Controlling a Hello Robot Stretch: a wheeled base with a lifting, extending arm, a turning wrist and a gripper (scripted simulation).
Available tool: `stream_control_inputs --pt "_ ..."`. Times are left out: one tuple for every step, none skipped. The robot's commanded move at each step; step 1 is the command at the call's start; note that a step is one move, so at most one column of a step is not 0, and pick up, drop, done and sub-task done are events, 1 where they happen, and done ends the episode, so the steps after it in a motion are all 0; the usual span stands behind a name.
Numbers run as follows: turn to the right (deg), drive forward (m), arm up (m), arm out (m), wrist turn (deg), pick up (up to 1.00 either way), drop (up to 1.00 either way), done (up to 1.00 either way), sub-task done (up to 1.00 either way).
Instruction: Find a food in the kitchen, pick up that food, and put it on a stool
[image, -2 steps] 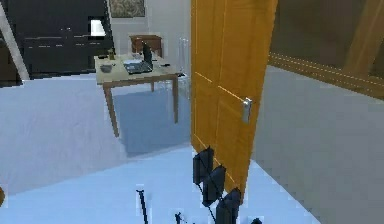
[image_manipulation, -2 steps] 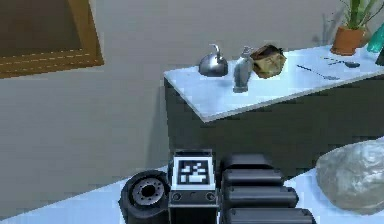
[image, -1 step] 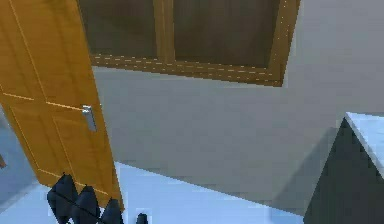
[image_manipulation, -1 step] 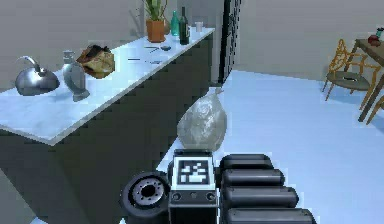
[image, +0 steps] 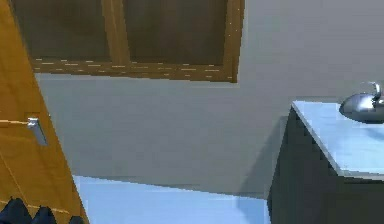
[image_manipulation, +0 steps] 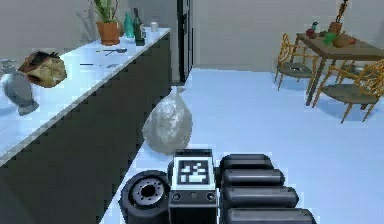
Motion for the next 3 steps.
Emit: stream_control_inputs --pt "0.0 0.35 0.0 0.0 0.0 0.0 0.0 0.0 0.0" --pt "-45.0 0.0 0.0 0.0 0.0 0.0 0.0 0.0 0.0" --pt "-45.0 0.0 0.0 0.0 0.0 0.0 0.0 0.0 0.0"
